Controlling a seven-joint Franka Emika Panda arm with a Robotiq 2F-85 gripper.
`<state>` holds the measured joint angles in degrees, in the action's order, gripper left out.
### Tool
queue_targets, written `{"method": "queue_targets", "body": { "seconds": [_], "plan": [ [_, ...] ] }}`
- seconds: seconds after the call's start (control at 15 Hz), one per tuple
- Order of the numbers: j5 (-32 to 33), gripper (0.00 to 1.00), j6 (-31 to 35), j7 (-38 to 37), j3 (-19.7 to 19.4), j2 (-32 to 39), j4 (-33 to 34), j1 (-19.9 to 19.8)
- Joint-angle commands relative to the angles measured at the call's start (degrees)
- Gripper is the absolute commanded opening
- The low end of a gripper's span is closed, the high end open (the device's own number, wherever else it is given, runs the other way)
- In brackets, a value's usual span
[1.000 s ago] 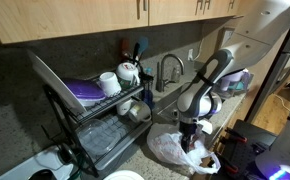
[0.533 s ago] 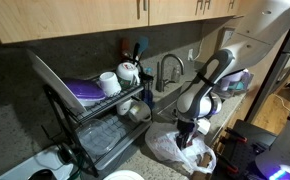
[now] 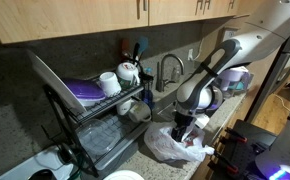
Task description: Take the white object from the white plastic and put it on the black bowl
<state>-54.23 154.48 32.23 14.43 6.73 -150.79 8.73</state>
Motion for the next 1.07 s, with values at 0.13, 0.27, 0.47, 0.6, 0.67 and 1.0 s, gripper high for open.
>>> {"method": "queue_targets", "body": {
  "seconds": [0.13, 0.27, 0.47, 0.6, 0.67, 1.0],
  "plan": [
    [1.0, 0.91, 1.6, -3.1, -0.6, -0.1, -1.4, 0.6],
    [2.0, 0.91, 2.1, -4.7, -0.8, 1.2, -1.5, 0.6],
    [4.0, 0.9, 3.0, -7.4, -0.8, 3.2, -1.3, 0.5],
    [5.5, 0.84, 4.1, -10.1, -0.9, 4.6, -1.0, 0.6],
    [6.2, 0.84, 4.5, -11.1, -0.8, 5.3, -0.9, 0.6],
    [15.6, 0.67, 6.8, -20.8, -1.2, 10.1, 1.0, 1.6]
  ]
}}
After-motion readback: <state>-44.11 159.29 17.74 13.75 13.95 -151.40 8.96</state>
